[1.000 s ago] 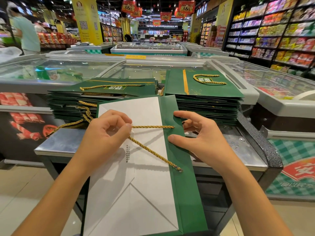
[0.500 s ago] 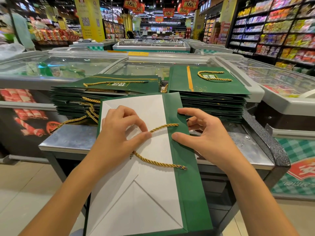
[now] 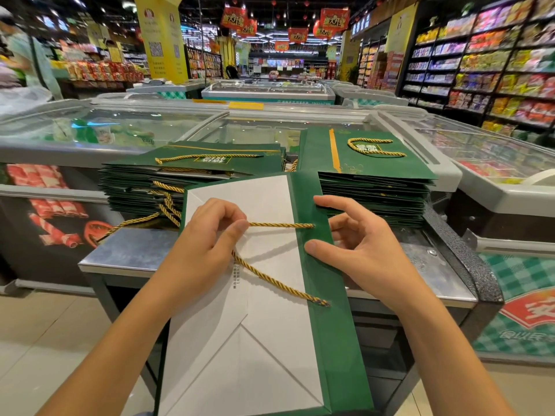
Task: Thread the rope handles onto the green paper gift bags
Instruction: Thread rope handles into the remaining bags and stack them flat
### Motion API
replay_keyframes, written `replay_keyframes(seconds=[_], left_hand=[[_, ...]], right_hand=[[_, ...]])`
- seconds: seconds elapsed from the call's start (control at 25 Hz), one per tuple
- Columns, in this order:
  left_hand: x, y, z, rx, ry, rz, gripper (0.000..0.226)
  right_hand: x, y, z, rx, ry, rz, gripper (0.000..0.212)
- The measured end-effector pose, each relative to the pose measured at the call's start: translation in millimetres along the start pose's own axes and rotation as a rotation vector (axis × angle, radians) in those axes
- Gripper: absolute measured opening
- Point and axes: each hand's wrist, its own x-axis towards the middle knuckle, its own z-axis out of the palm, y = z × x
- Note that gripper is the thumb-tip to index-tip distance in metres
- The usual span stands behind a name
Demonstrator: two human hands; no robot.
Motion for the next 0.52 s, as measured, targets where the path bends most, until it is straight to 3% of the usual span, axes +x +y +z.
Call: replay_keyframes(seconds=[0.28,0.52], left_hand=[[-9,13,4,-0.032,0.137,0.043,0.008],[-6,40,-10,-0.001,0.183,0.179,0.014]], right_hand=[[-3,-11,3,0.126,0.056,0.079,0.079],[-11,-47,9,0.436,0.165,0.054,0.024]])
